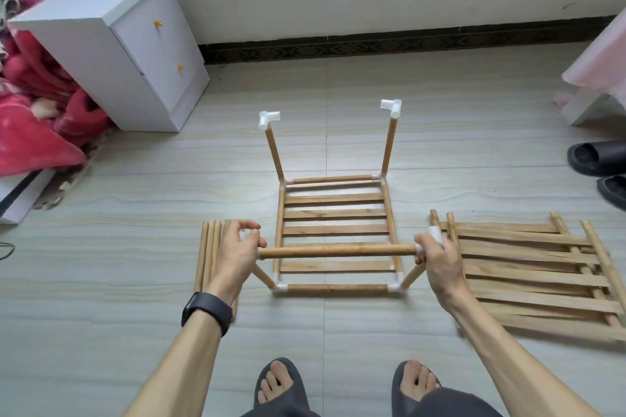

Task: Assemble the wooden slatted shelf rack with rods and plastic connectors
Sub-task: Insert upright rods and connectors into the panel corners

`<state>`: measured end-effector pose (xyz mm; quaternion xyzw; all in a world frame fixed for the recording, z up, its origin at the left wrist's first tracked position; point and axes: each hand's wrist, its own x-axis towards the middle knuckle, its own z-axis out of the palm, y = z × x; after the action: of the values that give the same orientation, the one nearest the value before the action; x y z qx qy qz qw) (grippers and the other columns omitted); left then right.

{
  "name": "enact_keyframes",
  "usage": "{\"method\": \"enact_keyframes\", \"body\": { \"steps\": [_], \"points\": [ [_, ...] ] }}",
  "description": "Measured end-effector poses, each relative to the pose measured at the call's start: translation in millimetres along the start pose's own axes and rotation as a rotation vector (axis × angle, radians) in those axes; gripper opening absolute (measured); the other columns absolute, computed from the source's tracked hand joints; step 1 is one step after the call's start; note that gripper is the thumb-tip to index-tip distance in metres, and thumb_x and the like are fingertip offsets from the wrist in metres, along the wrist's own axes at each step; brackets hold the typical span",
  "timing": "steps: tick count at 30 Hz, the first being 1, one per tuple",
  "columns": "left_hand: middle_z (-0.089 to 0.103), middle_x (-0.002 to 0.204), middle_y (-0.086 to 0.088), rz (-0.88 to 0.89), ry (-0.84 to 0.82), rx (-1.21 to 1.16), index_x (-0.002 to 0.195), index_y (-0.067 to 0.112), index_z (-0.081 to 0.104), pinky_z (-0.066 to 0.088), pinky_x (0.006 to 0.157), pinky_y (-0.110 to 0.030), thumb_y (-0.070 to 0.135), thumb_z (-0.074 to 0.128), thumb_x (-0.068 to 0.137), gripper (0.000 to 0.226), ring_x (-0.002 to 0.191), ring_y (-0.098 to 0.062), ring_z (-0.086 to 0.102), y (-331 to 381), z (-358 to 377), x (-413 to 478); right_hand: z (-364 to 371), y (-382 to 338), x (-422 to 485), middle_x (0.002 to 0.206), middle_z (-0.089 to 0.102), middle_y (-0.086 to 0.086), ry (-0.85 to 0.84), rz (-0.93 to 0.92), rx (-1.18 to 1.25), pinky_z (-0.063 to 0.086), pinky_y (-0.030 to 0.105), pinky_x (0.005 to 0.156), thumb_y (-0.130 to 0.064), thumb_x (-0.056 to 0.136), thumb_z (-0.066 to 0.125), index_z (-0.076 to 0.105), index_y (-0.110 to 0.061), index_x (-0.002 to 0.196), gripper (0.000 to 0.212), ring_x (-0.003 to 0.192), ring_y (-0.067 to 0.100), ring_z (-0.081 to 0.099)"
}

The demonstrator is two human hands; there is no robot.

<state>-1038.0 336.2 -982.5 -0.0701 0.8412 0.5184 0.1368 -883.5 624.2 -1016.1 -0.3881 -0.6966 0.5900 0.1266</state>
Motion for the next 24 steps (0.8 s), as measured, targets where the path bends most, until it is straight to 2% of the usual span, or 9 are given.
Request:
{"method": "enact_keyframes", "body": {
  "steps": [4, 7, 10, 12, 15, 17, 20, 22, 24],
  "points": [
    [0.070, 0.082, -0.004, -0.008, 0.013, 0.008, 0.112, 0.016, 0.056, 0.044, 0.054, -0.016, 0.021, 0.049, 0.105, 0.011, 0.071, -0.012, 0.066, 3.6, 0.6, -0.5, 3.0, -11.2, 8.3, 0.066, 0.061, -0.002, 0.057, 0.019, -0.080, 0.039, 0.036, 0.065, -0.061, 0.072, 0.044, 0.056, -0.020, 0.058, 0.044, 0.071, 0.022, 0.056],
    [0.071, 0.097, -0.007, -0.063, -0.030, -0.013, 0.122, 0.014, 0.049, 0.043, 0.064, -0.024, 0.028, 0.044, 0.107, 0.020, 0.089, -0.017, 0.066, 16.1, 8.1, -5.5, 10.0, -28.2, 24.7, 0.101, 0.063, 0.003, 0.203, 0.079, -0.070, 0.041, 0.040, 0.075, -0.075, 0.085, 0.043, 0.059, -0.010, 0.104, 0.069, 0.100, 0.030, 0.059],
    [0.064, 0.111, -0.003, -0.103, -0.243, 0.055, 0.130, 0.019, 0.040, 0.044, 0.075, -0.028, 0.043, 0.037, 0.108, 0.033, 0.104, -0.015, 0.060, 28.5, 18.6, -24.1, 14.1, -53.1, 38.8, 0.147, 0.042, 0.022, 0.265, 0.277, -0.037, 0.037, 0.049, 0.108, -0.080, 0.087, 0.048, 0.034, -0.003, 0.146, 0.098, 0.135, 0.040, 0.041],
    [0.058, 0.132, -0.003, -0.071, -0.496, 0.189, 0.145, 0.018, 0.034, 0.043, 0.098, -0.033, 0.055, 0.031, 0.105, 0.054, 0.121, -0.018, 0.056, 35.9, 21.8, -37.6, 21.7, -64.0, 30.9, 0.158, 0.030, 0.023, 0.145, 0.308, -0.136, 0.032, 0.049, 0.116, -0.079, 0.082, 0.057, 0.012, -0.002, 0.156, 0.117, 0.145, 0.039, 0.032],
    [0.044, 0.154, 0.002, 0.093, -0.755, 0.408, 0.156, 0.019, 0.034, 0.028, 0.109, -0.022, 0.060, 0.028, 0.103, 0.067, 0.139, -0.013, 0.042, 49.5, 23.1, -39.9, 46.2, -62.3, -9.7, 0.147, 0.046, 0.013, -0.071, 0.228, -0.128, 0.043, 0.049, 0.109, -0.067, 0.079, 0.073, 0.010, -0.006, 0.154, 0.115, 0.137, 0.036, 0.044],
    [0.044, 0.155, 0.001, 0.219, -0.605, 0.483, 0.151, 0.021, 0.042, 0.031, 0.112, -0.026, 0.057, 0.036, 0.103, 0.061, 0.141, -0.016, 0.041, 64.1, 15.9, -22.7, 62.4, -52.5, -34.4, 0.120, 0.065, 0.006, -0.106, 0.146, -0.211, 0.050, 0.046, 0.099, -0.052, 0.084, 0.073, 0.030, -0.005, 0.134, 0.081, 0.116, 0.030, 0.061],
    [0.035, 0.155, -0.008, 0.330, -0.221, 0.603, 0.149, 0.022, 0.043, 0.031, 0.116, -0.039, 0.046, 0.050, 0.101, 0.054, 0.144, -0.025, 0.031, 85.4, -7.7, 18.9, 71.2, -50.8, -44.6, 0.069, 0.074, -0.002, -0.115, 0.067, -0.265, 0.059, 0.047, 0.076, -0.034, 0.091, 0.060, 0.037, -0.012, 0.108, 0.037, 0.070, 0.019, 0.073],
    [0.021, 0.162, -0.011, 0.373, -0.105, 0.706, 0.152, 0.026, 0.037, 0.028, 0.118, -0.047, 0.042, 0.055, 0.099, 0.058, 0.148, -0.031, 0.022, 89.7, -22.7, 46.5, 63.5, -59.2, -33.7, 0.064, 0.072, 0.001, -0.134, 0.060, -0.290, 0.062, 0.048, 0.063, -0.027, 0.094, 0.057, 0.034, -0.007, 0.113, 0.035, 0.057, 0.017, 0.072],
    [0.007, 0.166, -0.011, 0.371, -0.064, 0.772, 0.154, 0.035, 0.029, 0.029, 0.117, -0.051, 0.041, 0.056, 0.097, 0.063, 0.149, -0.037, 0.019, 84.2, -32.9, 68.9, 48.9, -66.4, -13.0, 0.081, 0.072, 0.008, -0.179, 0.080, -0.335, 0.063, 0.047, 0.059, -0.024, 0.095, 0.057, 0.029, -0.006, 0.129, 0.047, 0.063, 0.022, 0.073]
  ]
}}
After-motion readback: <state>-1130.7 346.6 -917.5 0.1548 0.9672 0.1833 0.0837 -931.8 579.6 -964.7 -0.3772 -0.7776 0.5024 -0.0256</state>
